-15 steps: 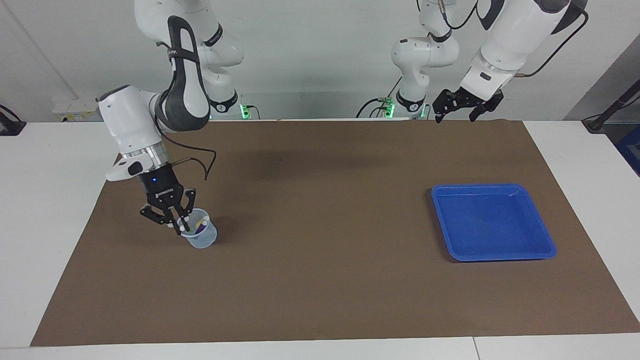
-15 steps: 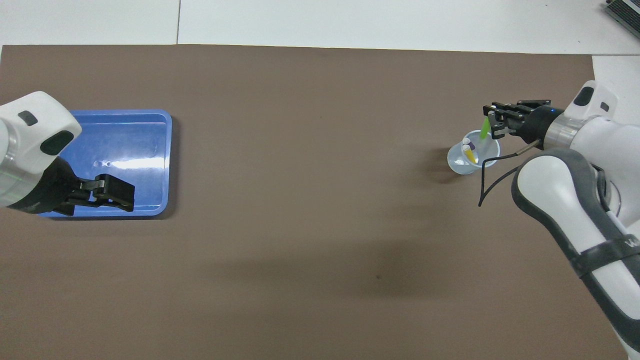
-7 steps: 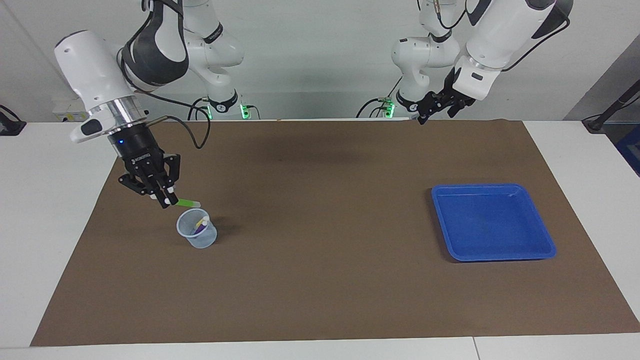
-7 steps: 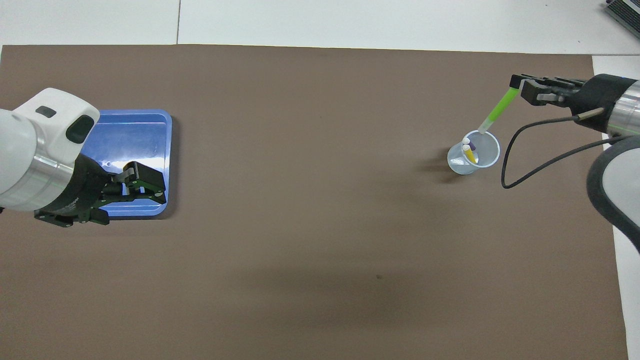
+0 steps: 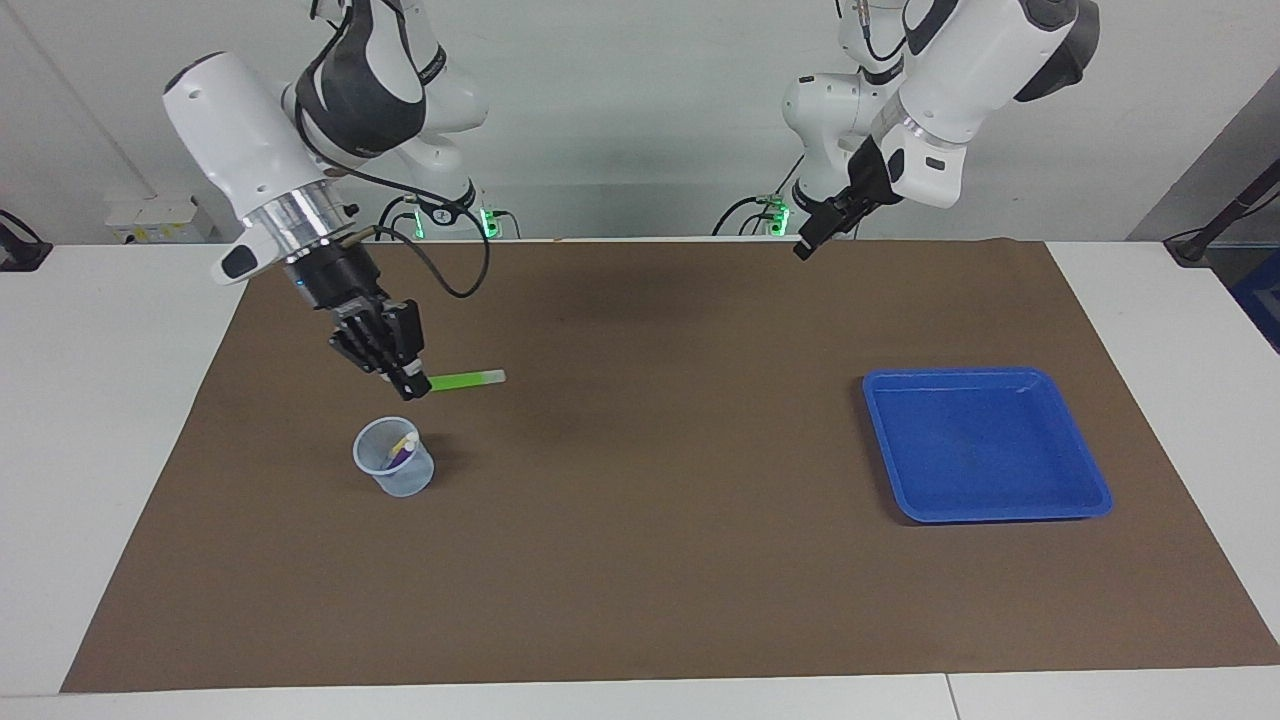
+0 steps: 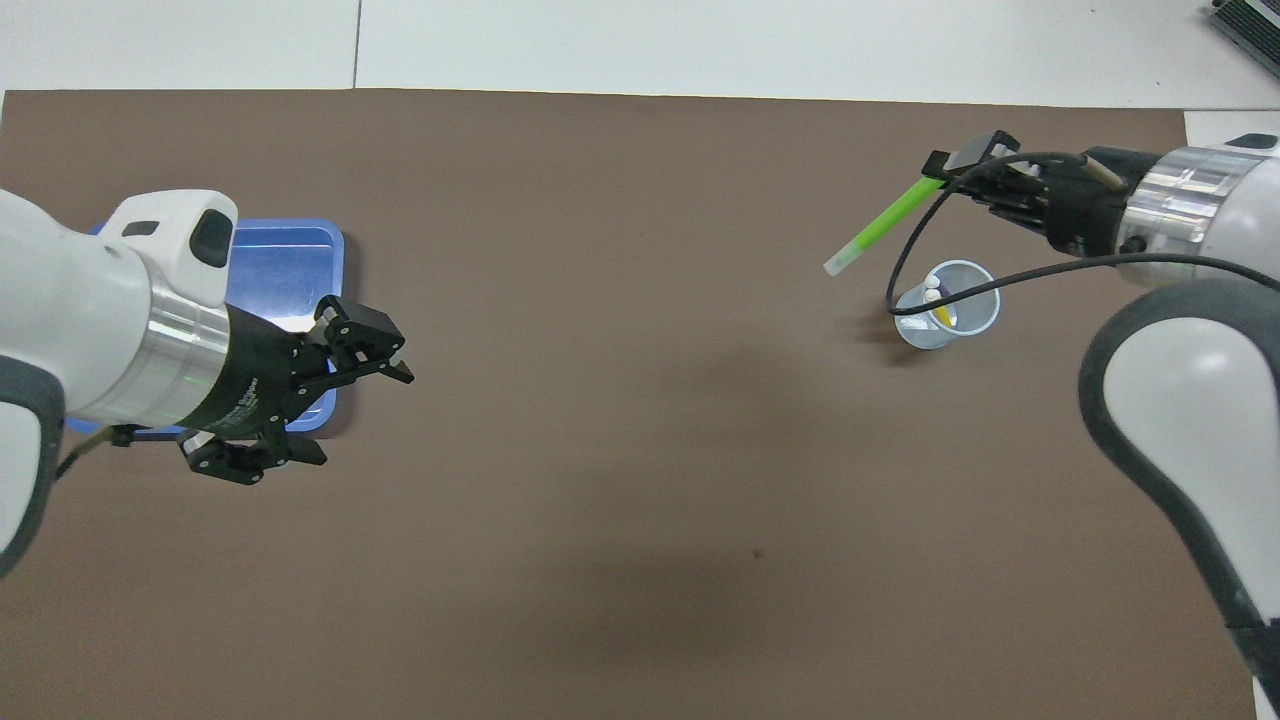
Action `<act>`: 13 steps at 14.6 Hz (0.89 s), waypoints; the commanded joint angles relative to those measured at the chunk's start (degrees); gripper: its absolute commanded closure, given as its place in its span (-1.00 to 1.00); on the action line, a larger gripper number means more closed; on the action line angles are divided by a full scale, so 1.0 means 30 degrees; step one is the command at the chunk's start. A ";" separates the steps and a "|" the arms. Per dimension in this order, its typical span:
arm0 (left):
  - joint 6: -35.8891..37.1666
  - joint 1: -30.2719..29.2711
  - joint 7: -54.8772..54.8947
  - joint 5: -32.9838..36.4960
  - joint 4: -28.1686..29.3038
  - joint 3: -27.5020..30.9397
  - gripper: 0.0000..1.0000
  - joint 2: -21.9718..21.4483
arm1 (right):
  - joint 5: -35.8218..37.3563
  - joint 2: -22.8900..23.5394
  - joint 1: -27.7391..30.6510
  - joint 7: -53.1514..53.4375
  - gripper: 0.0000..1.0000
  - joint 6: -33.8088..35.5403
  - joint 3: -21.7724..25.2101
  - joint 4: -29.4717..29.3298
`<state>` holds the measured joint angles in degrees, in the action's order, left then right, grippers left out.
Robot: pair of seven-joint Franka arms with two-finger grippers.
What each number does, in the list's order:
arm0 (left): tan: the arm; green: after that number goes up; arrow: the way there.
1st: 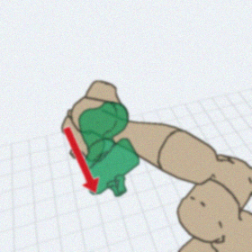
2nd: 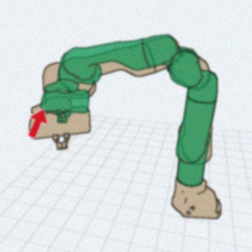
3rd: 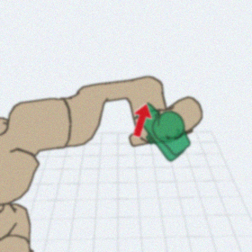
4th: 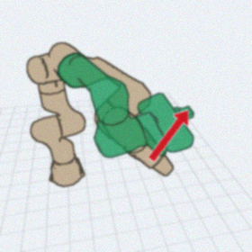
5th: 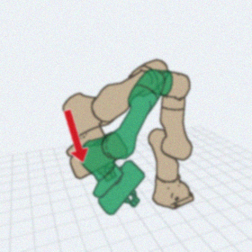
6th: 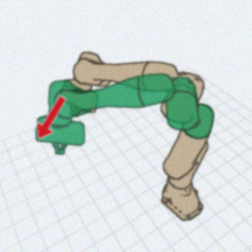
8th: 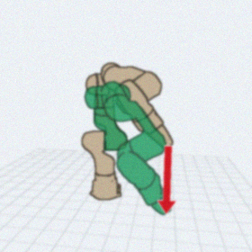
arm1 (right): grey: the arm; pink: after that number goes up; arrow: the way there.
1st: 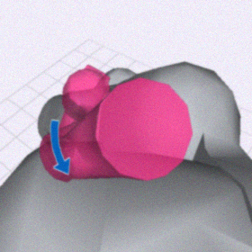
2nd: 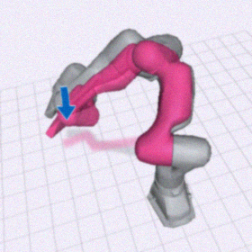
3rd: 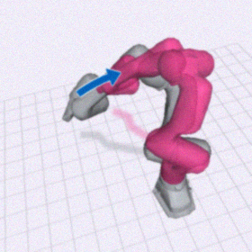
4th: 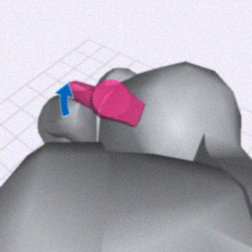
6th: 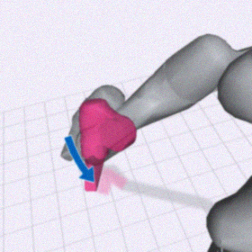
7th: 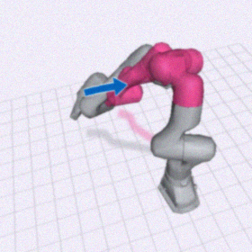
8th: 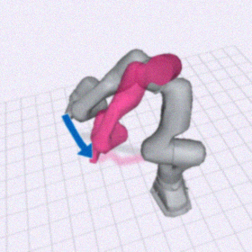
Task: Right arm passes pens to left for tray arrangement
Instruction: 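Lift the green pen with the right gripper while the left gripper approaches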
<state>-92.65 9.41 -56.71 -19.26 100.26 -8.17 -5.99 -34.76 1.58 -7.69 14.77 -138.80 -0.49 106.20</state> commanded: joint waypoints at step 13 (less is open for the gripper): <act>-1.5166 0.6326 -2.4244 -0.1110 0.5340 0.0293 -1.00 -0.1460 | -0.0190 -0.0321 -0.5082 0.6769 1.00 0.0592 -0.0011 -0.0039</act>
<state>-133.95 27.23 -124.90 -21.99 113.30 -8.24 -9.44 -34.76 1.42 -22.56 37.57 -138.16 -0.78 105.82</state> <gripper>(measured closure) 0.000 0.828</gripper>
